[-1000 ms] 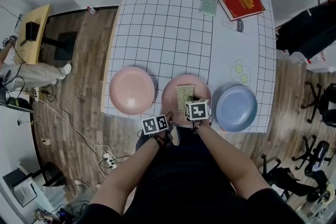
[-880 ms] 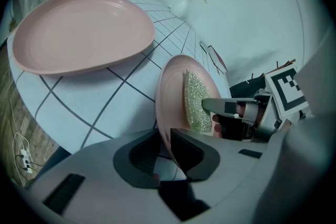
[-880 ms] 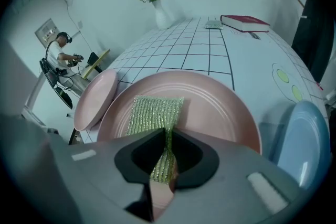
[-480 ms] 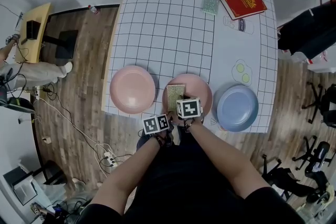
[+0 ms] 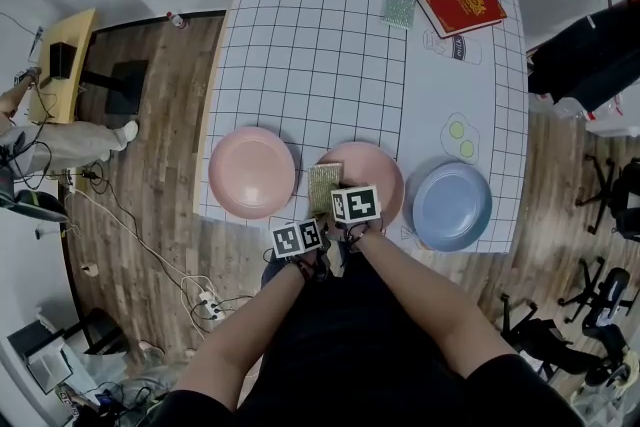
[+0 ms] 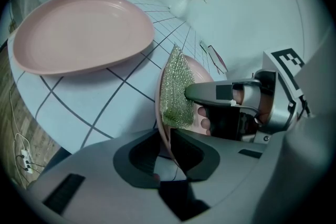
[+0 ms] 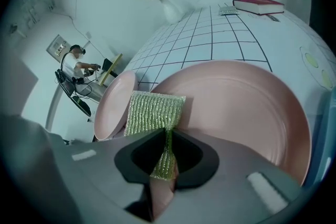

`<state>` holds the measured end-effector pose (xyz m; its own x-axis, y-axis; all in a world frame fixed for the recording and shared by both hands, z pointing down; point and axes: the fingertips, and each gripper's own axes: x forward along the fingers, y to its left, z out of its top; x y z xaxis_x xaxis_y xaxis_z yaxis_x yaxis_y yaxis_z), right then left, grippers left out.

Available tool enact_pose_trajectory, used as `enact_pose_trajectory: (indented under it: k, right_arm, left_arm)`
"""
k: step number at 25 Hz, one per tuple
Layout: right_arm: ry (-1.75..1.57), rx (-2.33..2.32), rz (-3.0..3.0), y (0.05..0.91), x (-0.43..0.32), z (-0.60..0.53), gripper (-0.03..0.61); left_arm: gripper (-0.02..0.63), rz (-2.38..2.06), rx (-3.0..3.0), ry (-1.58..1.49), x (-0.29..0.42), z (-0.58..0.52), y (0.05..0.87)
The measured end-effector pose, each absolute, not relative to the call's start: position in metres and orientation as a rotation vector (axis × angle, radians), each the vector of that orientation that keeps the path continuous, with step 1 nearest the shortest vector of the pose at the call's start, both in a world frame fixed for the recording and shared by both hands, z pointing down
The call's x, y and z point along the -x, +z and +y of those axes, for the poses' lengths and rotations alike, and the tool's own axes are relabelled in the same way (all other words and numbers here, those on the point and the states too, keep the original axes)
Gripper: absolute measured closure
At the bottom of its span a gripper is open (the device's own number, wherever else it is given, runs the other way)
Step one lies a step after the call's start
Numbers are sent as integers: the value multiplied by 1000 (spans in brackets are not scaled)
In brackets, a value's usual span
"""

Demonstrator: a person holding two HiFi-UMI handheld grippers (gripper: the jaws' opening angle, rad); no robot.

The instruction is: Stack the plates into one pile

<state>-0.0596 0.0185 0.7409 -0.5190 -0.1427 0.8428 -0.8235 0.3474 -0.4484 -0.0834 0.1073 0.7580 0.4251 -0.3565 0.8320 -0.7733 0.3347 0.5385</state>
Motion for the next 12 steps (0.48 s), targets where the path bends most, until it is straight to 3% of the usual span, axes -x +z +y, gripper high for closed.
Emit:
enact_pose_trajectory:
  k: [12]
  right_arm:
    - [1203,-809,-1912,742,70,20,525]
  left_arm:
    - [554,-1163,-1267,373,84,106,758]
